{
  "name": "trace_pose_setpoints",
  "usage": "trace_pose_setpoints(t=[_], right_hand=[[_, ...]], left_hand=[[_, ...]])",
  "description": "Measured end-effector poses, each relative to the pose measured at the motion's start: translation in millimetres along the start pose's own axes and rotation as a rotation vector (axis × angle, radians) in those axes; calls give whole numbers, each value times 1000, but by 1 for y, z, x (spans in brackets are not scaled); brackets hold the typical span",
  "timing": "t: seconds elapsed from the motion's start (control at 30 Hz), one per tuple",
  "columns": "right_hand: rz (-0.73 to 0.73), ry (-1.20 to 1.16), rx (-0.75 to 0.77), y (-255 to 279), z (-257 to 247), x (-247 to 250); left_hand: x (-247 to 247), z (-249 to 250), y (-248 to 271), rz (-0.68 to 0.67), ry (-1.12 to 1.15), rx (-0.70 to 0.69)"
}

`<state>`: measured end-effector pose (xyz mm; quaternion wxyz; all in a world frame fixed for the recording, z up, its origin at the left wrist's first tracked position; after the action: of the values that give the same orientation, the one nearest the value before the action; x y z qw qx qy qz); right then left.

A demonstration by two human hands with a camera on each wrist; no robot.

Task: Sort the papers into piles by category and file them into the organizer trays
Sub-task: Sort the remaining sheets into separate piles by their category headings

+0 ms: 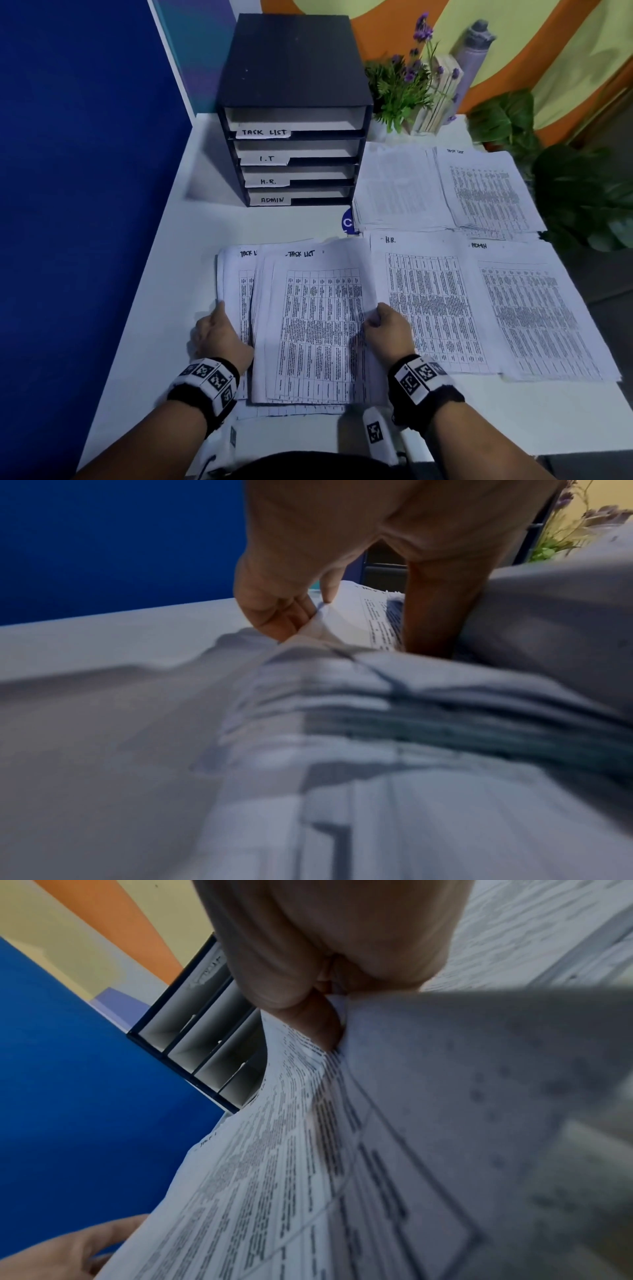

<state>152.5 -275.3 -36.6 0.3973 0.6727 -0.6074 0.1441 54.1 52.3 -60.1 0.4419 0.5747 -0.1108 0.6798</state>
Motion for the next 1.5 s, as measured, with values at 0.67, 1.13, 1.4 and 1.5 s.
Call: trace_pose_setpoints(t=[0.67,1.13,1.4,1.5], right_hand=[[3,357,418,27,-62,-12],[-98,-238,87,3,-28,-12],[-113,-687,148,2,-75,41],[-32,-755,338,18,-113,70]], left_hand=[[13,19,17,66,-36,-129],[9,28,9,-133,568,-163],[75,82,22,-94,871,-313],[106,103,28,49,947,-320]])
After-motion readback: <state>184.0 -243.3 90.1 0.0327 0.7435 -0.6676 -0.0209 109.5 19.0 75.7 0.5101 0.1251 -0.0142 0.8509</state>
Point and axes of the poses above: each hand's wrist, its own y-axis away from the middle knuckle, its own x-axis out of the back of the hand, z = x × y, the point moved 10 cm from there along -y, towards the middle knuckle, and after that the axes turned 3 degrees about -x, right-handed, at the moved point
